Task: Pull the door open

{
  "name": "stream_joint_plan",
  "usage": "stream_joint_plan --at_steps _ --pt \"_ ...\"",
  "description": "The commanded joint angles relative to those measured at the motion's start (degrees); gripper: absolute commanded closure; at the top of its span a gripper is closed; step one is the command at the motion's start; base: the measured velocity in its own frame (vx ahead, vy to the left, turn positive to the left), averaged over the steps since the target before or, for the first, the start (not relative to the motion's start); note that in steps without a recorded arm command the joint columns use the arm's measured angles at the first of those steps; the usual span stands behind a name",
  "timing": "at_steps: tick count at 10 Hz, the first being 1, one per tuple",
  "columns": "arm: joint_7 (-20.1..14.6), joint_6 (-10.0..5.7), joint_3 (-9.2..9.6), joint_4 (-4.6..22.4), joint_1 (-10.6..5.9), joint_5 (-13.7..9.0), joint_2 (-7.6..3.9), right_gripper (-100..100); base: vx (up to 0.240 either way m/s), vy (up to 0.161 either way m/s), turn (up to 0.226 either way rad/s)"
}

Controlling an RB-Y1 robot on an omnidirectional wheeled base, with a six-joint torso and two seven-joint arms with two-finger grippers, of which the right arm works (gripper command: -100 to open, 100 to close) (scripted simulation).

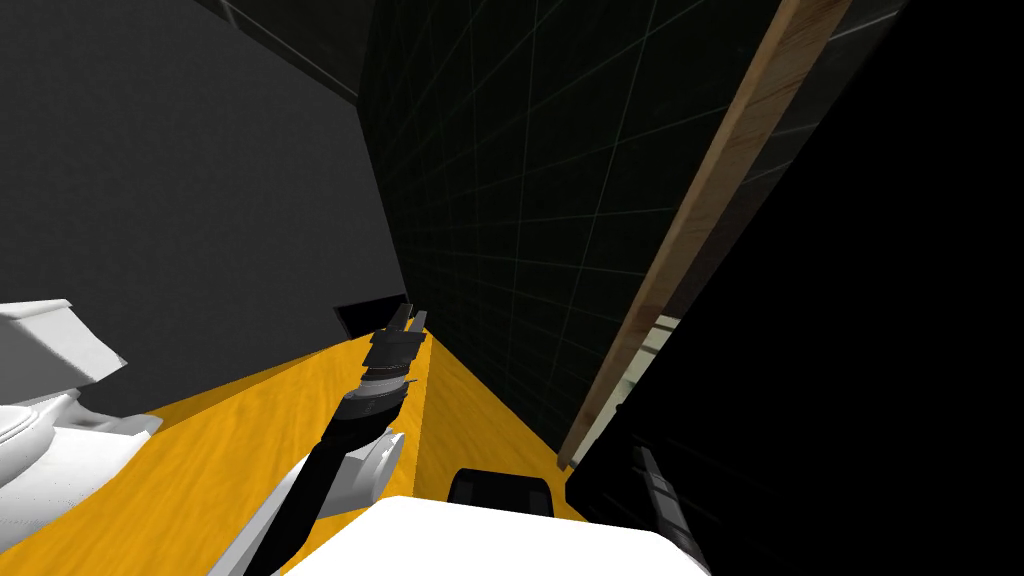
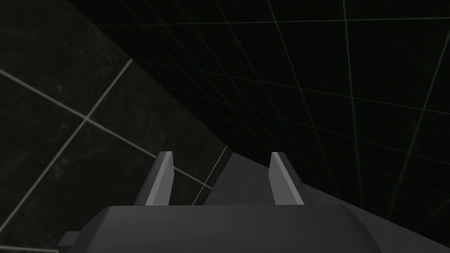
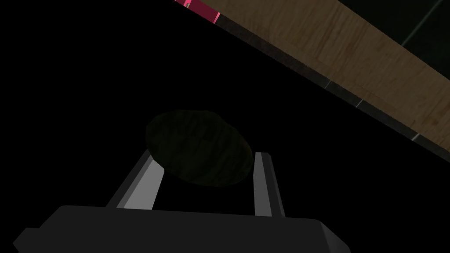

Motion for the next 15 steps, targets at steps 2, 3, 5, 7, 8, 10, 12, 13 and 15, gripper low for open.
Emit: stream_joint_plan --at_steps 2,3,5,7,8,10,12,13,15 --pt "-3.44 0.27 0.40 0.41 -0.37 -0.75 0.19 100 -0.043 0.002 0.044" --pt "-5.58 0.44 0.53 0.57 -0.77 -1.45 0.16 100 -0.043 -0.003 0.058" --pt "-8.13 0.60 0.66 0.72 -1.17 -2.15 0.12 100 -0.044 -0.006 0.044" --pt "-10.63 0.77 0.79 0.88 -1.58 -2.85 0.09 100 -0.065 -0.009 0.078" --pt "-12.60 0.93 0.92 1.04 -1.98 -3.56 0.05 100 -0.062 0.001 0.064" --pt "-15.22 1.09 1.05 1.20 -2.39 -4.28 0.01 100 -0.044 -0.003 0.042" --pt "-17.72 1.26 1.18 1.36 -2.81 -5.00 -0.03 100 -0.044 -0.002 0.050" --pt "-19.16 1.42 1.31 1.52 -3.22 -5.72 -0.07 100 -0.073 -0.003 0.108" --pt "-22.07 1.58 1.45 1.68 -3.63 -6.45 -0.11 100 -0.053 -0.002 0.047"
